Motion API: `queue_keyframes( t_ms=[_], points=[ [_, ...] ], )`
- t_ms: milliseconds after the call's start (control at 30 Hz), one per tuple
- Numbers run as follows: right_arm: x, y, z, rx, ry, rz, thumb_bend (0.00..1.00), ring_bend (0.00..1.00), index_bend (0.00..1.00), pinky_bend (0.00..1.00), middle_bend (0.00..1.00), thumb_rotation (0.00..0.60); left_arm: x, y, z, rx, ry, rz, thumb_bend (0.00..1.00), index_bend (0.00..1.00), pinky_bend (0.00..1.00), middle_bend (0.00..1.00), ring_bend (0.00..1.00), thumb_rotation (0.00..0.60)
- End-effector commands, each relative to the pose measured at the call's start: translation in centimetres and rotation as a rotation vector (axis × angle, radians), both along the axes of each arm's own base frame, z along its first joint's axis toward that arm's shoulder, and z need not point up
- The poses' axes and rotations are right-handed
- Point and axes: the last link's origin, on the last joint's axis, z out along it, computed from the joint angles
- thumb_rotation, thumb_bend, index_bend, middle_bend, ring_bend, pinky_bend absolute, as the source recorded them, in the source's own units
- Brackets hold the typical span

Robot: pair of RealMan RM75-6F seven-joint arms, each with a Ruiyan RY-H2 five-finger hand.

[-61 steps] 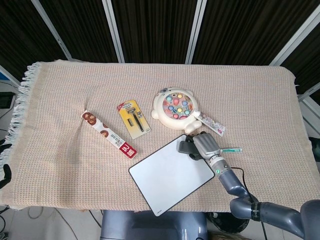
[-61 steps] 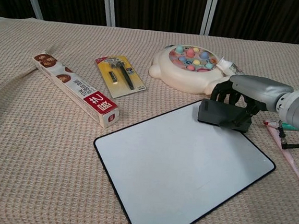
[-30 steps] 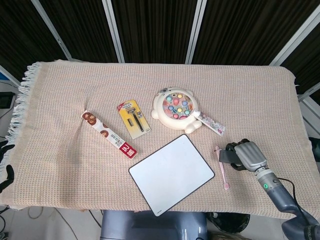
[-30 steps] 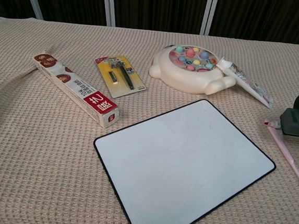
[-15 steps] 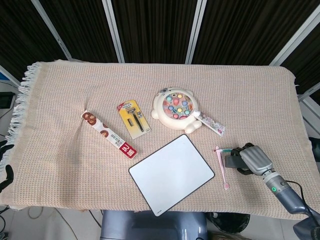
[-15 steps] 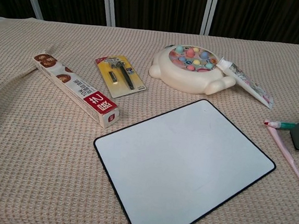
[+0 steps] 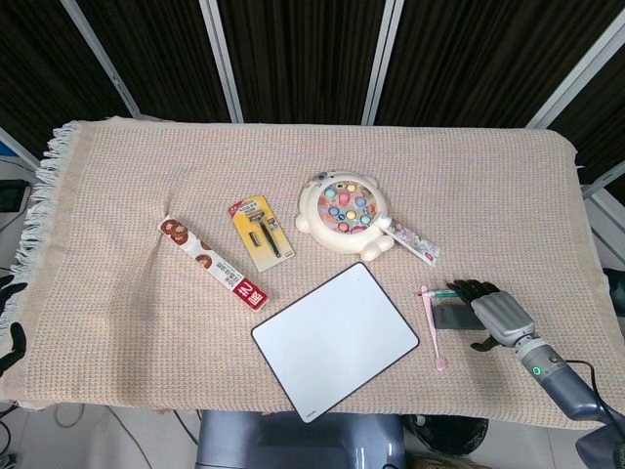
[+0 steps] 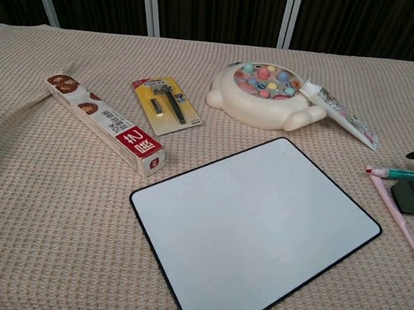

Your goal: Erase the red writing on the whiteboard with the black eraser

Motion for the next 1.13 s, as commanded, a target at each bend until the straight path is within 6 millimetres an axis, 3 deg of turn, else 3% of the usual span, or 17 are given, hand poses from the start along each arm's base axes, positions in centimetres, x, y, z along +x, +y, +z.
queue_keyframes(
  t_ms=[33, 233, 467, 800, 1133],
  points=[
    [1.0, -0.2, 1.7, -0.062, -0.026, -0.008, 0.12, 0.03, 0.00, 0.14, 0.00, 0.600, 0.0, 0.0, 0.1, 0.005, 0.000, -0.003, 0.63, 0.19, 0.07, 0.08, 0.02, 0.600],
    [2.8, 0.9, 5.3, -0.227, -0.157, 0.013, 0.12, 0.03, 0.00, 0.14, 0.00, 0.600, 0.0, 0.0, 0.0, 0.003, 0.000, -0.003, 0.63, 0.19, 0.07, 0.08, 0.02, 0.600],
    [3.9, 5.0, 8.3, -0.392, -0.215, 0.014, 0.12, 0.03, 0.00, 0.14, 0.01, 0.600, 0.1, -0.1, -0.1, -0.001, 0.003, -0.005, 0.63, 0.19, 0.07, 0.08, 0.02, 0.600],
    [2.5, 10.7, 7.7, -0.637, -0.208, -0.065, 0.11, 0.02, 0.00, 0.14, 0.00, 0.600, 0.2, -0.1, 0.1, 0.006, -0.004, -0.015, 0.63, 0.19, 0.07, 0.08, 0.02, 0.600],
    [1.3, 11.5, 8.2, -0.694, -0.102, -0.078, 0.10, 0.01, 0.00, 0.14, 0.00, 0.600, 0.2, -0.1, 0.2, 0.004, -0.005, -0.019, 0.63, 0.19, 0.07, 0.08, 0.02, 0.600]
  ],
)
